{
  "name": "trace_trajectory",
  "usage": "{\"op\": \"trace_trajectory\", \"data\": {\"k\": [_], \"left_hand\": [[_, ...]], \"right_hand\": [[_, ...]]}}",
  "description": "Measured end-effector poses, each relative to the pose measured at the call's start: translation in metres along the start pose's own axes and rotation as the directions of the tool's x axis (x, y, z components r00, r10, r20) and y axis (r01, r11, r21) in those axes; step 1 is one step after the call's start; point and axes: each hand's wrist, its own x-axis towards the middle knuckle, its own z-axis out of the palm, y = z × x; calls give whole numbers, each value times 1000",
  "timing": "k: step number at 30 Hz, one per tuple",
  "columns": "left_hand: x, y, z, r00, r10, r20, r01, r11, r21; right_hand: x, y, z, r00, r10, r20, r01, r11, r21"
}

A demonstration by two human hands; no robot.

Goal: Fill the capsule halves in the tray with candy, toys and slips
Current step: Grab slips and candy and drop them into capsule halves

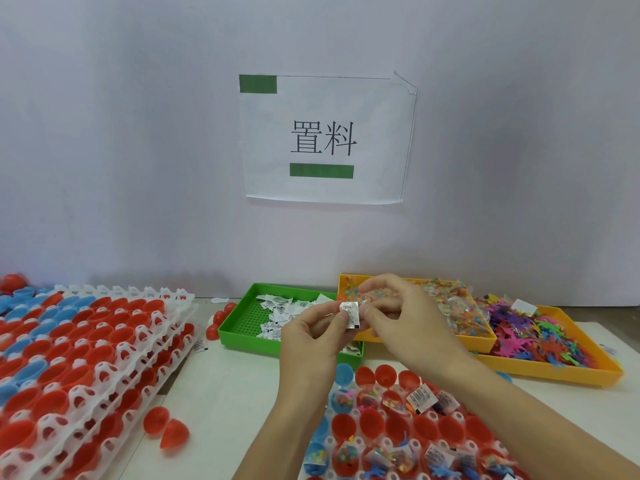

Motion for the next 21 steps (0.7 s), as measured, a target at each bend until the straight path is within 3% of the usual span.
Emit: {"op": "trace_trajectory", "data": {"k": [5,14,21], "left_hand": [[-2,1,1,1000,14,24,-15,1000,19],[-2,-1,4,1000,-12,-1,12,999,35],[-8,-2,15,999,26,48,-29,997,77]], "right_hand": [[-1,1,-1,1000,-20,-10,20,996,-85],[-5,5,-5,1000,-12,9,12,1000,-8],[-10,7,-6,996,27,-79,-22,998,56]]}}
